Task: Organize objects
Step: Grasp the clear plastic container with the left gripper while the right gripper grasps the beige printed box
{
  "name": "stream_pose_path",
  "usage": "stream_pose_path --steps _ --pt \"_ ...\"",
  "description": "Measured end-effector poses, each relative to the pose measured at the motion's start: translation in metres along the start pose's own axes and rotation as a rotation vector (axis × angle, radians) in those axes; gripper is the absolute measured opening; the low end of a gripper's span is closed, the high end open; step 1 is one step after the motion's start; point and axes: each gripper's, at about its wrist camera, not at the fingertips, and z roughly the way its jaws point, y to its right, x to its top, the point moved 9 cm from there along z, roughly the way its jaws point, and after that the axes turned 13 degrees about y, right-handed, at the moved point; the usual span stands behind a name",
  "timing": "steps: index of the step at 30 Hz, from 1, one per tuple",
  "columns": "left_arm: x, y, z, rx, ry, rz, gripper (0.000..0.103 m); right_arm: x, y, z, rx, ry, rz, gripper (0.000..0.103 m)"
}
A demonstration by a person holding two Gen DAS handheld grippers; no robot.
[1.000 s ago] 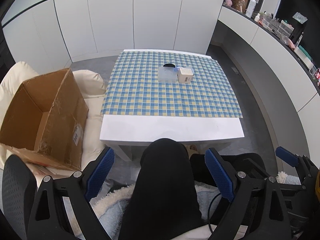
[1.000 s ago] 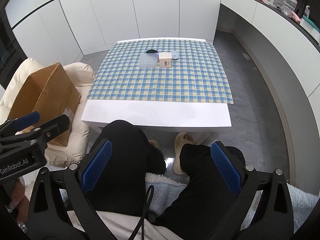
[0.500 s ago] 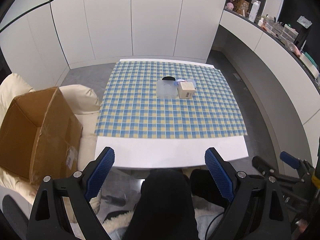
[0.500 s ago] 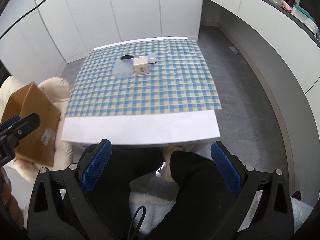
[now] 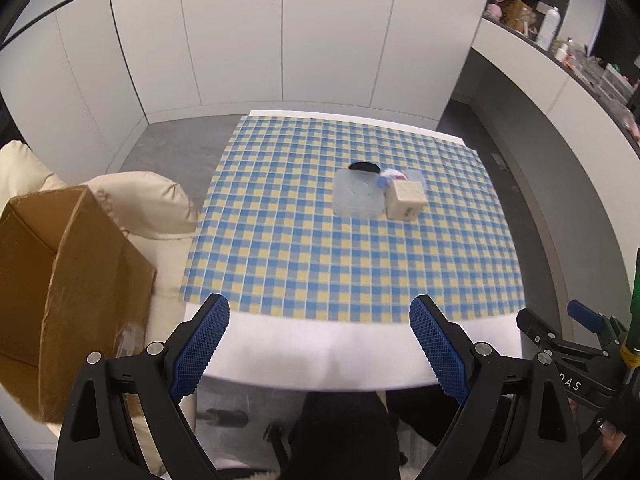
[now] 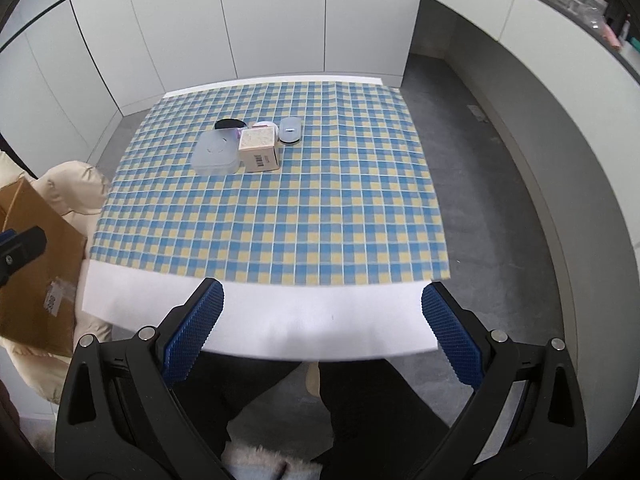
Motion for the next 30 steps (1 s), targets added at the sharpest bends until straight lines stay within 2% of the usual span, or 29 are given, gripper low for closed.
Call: stream_pose_path --steps 9,18,24,28,30 --pt "0.007 0.005 0.079 0.026 -0.065 -0.009 0.092 0.022 0.000 0.080 0.031 -0.027 0.037 0.101" --pt "-0.001 0.009 0.145 0.058 -0.139 -0.008 0.092 0.057 -0.036 0.159 0.119 -0.004 0.124 0.101" --pt "-0.007 0.008 0.170 0.064 -0.179 -0.042 0.092 0.075 -0.068 0.201 0.149 0.022 0.098 0.101" --pt "-0.008 0.012 0.179 0.060 -0.186 -0.041 0.092 0.079 -0.078 0.228 0.120 0.026 0.061 0.101" --pt "-0.007 0.015 0.184 0.058 -0.182 -0.029 0.092 0.076 -0.080 0.240 0.113 0.012 0.050 0.093"
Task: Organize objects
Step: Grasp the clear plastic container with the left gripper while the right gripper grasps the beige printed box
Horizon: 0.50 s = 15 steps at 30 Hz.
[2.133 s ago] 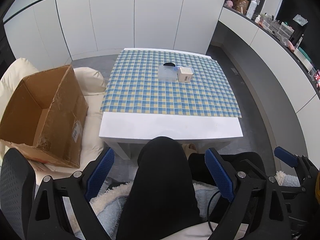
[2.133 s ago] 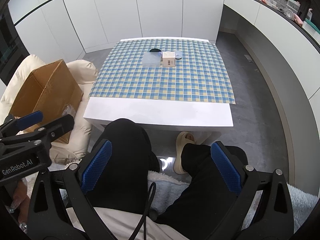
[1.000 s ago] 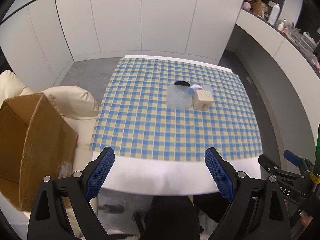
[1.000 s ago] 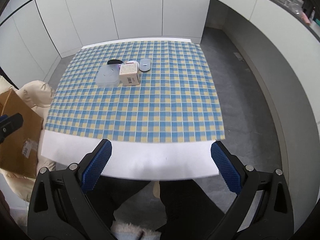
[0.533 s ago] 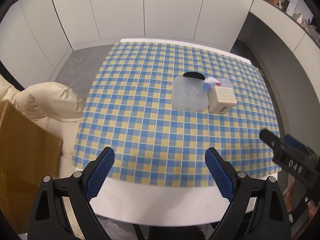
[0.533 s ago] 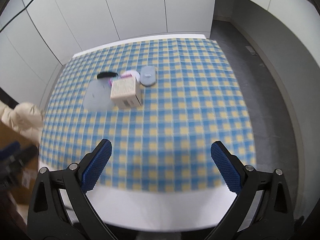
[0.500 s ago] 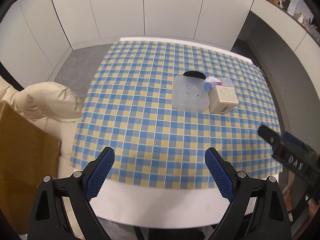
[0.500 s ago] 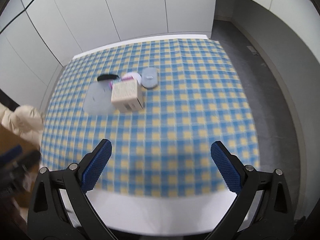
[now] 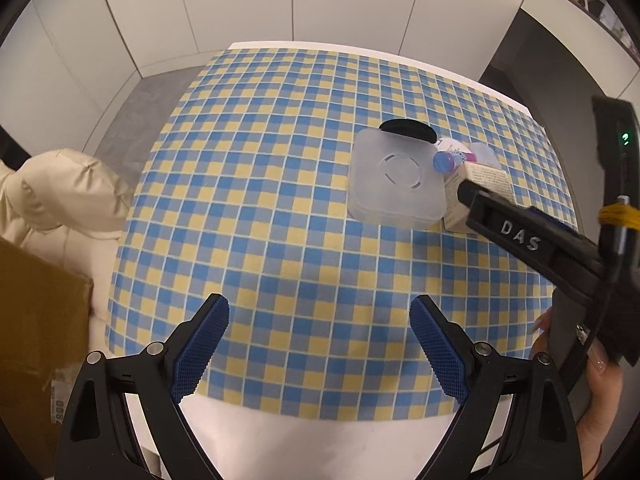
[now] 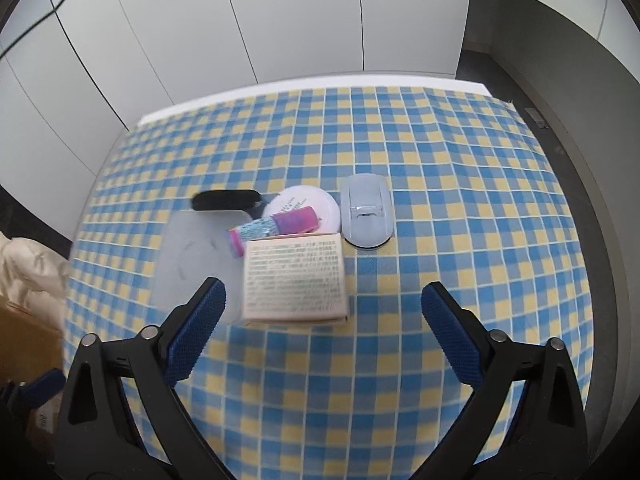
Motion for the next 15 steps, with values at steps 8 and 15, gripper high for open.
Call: stream_pose_path --steps 8,15 --pt "0.008 0.027 0.032 -0.063 -0.020 -0.009 0.092 -0.006 0.037 -0.002 -0.001 0.027 0.017 0.055" --pt "0.028 0.061 0.058 -0.116 -0.012 0.015 0.092 -0.015 0.076 -0.017 0.012 0.007 0.059 0.055"
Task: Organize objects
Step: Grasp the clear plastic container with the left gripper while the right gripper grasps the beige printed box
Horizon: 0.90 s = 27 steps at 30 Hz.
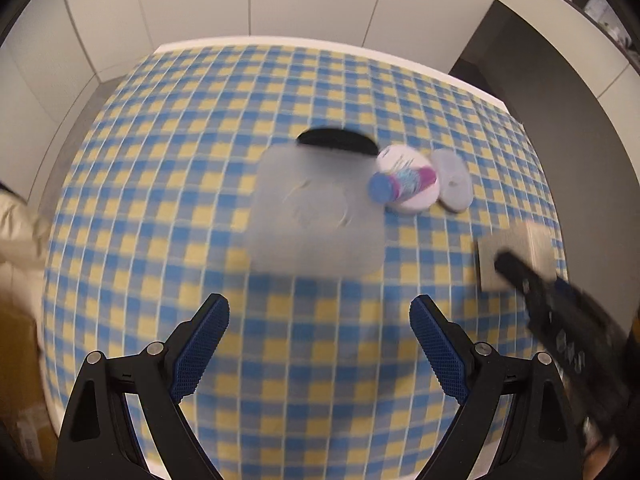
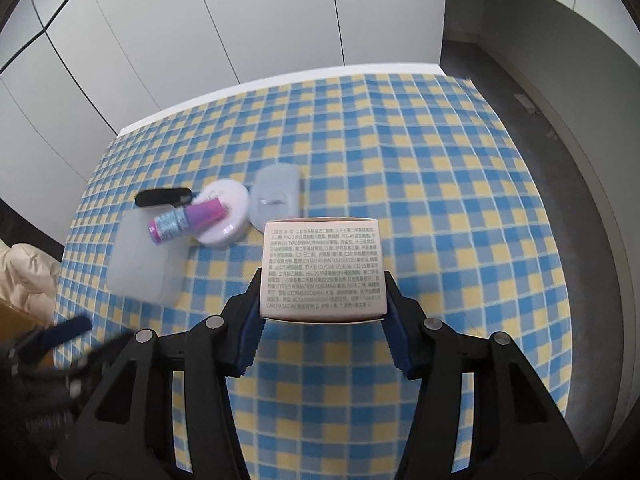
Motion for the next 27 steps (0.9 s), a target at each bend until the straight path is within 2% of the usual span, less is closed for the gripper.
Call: stream_pose_path --steps 7,9,11,13,17,21,27 --pt "0.008 -0.005 0.038 0.049 -0.045 -0.012 0.093 -0.011 0.010 -0.013 0.015 -0.020 0.037 0.055" --pt "0.011 -0.007 0.043 0.076 -0.031 -0.010 0.093 -0.009 0.008 -0.014 0.021 -0.020 0.025 0.055" --pt "0.013 -0.006 0.046 0.071 -0.028 -0.014 0.092 -0.007 0.004 -0.015 0.025 -0.019 0.022 0.055" --pt "0.016 -0.006 0.046 0.076 0.006 -0.024 0.082 -0.005 0.003 -0.015 0.025 -0.018 0.021 0.055" --pt "0.014 -0.013 0.047 0.110 0.021 -0.039 0.081 -0.003 0.000 -0.011 0.021 -0.018 0.011 0.055" --pt "0.006 -0.020 0.043 0.140 0.002 -0.038 0.081 -0.003 -0.006 -0.005 0.014 -0.018 -0.014 0.055" --pt "0.000 -0.020 0.025 0.143 -0.015 -0.027 0.081 -0.004 -0.008 -0.004 0.017 -0.023 -0.022 0.055"
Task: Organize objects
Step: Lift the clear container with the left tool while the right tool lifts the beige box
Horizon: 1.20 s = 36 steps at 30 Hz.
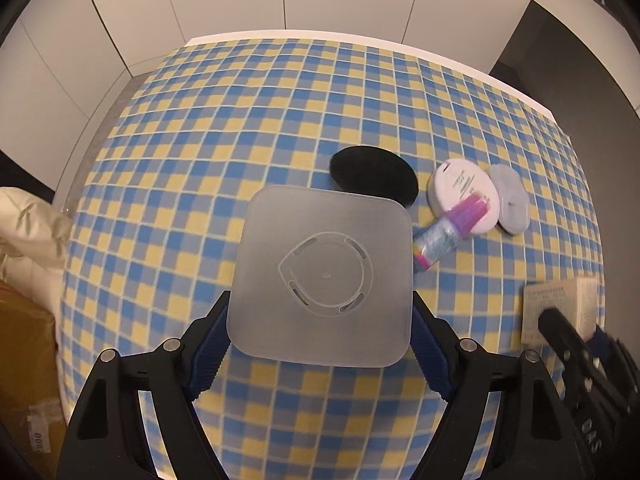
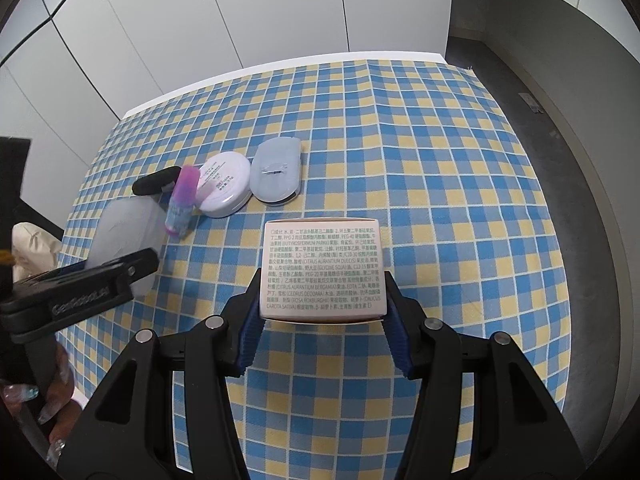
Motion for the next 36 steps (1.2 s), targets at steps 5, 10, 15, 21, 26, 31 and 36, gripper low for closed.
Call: stream_pose_path --steps 5,10,15,21,26,31,36 --pt "0.000 -0.008 -0.017 0.005 0.020 0.012 0.081 -0.001 -0.012 -0.001 0.010 -0.001 -0.031 0.055" --pt "0.004 -0.020 -0.034 -0.001 0.028 0.020 0.081 0.007 -0.034 -0.004 0.009 0.009 -0.069 0.055" --pt "0.006 -0.033 -0.054 -0.006 0.040 0.038 0.081 0.021 -0.053 -0.012 0.005 0.020 -0.090 0.055" --pt "0.017 -0.036 -0.086 -0.026 0.079 0.043 0.081 0.032 -0.068 -0.039 -0.001 0.036 -0.110 0.055" --pt "0.029 -0.033 -0.115 -0.043 0.109 0.043 0.081 0.047 -0.070 -0.070 -0.025 0.055 -0.125 0.055" --pt "0.043 -0.029 -0.149 -0.071 0.146 0.036 0.081 0.062 -0.072 -0.099 -0.041 0.067 -0.132 0.055" --pt "0.058 -0.026 -0.184 -0.084 0.185 0.042 0.081 0.076 -0.073 -0.128 -0.063 0.079 -0.143 0.055"
